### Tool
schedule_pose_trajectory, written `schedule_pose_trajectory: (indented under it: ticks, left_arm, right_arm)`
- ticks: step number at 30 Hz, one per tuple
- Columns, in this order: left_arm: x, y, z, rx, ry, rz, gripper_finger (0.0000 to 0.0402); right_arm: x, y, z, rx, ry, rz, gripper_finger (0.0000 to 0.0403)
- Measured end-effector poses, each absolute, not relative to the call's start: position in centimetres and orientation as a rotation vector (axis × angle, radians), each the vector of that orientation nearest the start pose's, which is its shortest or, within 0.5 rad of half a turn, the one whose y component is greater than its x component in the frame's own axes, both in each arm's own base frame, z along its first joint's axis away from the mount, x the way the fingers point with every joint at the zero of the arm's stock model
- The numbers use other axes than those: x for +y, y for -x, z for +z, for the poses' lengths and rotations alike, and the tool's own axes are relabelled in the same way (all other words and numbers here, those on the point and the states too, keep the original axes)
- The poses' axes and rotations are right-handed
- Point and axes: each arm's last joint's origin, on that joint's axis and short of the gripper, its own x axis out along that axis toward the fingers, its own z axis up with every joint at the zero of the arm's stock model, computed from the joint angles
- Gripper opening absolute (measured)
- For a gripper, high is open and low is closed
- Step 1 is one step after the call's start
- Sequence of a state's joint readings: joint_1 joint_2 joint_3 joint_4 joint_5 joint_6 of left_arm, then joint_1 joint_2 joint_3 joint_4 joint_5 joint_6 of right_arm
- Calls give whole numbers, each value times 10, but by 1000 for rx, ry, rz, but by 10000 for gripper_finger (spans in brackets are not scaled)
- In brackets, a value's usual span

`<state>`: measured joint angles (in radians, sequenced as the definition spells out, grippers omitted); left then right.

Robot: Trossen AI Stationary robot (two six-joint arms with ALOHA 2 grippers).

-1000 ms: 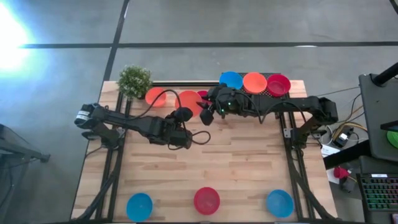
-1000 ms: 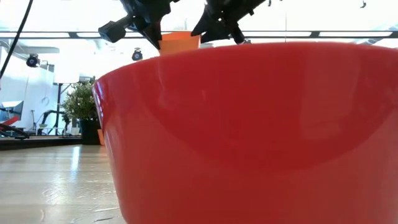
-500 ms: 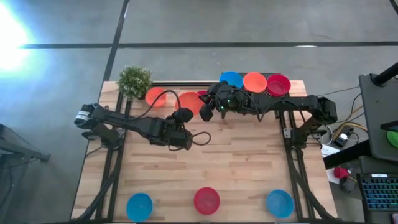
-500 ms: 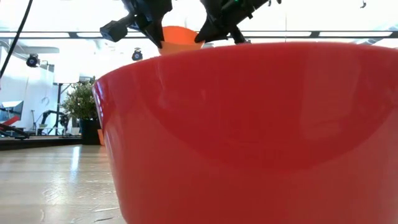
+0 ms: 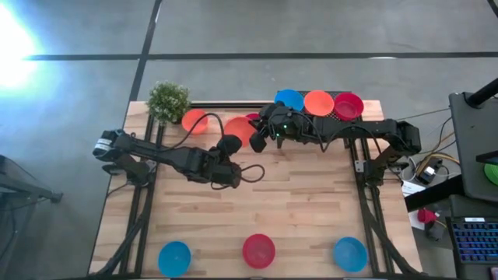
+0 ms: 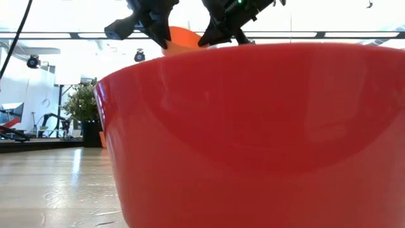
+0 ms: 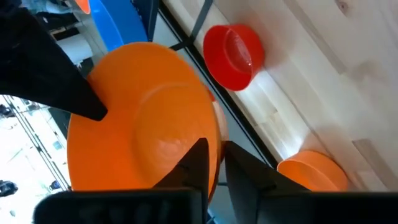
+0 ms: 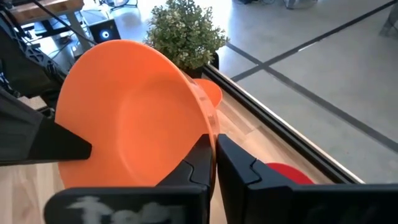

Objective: Pick & Place Mini bowls
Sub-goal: Stack the bottom orange bowl on the orange bowl

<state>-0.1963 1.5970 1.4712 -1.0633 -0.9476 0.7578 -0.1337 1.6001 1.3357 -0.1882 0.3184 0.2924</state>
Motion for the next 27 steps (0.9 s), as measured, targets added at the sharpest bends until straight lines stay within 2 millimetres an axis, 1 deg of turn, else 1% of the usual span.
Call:
schedule_pose_trajectory:
  ticks: [8,12,20,27]
  left_arm:
    - [-37,-309,318,1251,-1264,283,94]
    - [-37,-309,318,1237,-1231,303,112]
    - [-38,-313,319,1184,-1170,341,115]
    - [-40,-317,324,1123,-1136,370,115]
  right_arm:
    - [-57,-361,319,391,-242,-501,8]
    - [-60,-360,318,410,-246,-507,8]
    - [-73,-356,315,432,-273,-544,8]
    - [-89,-348,310,497,-272,-612,8]
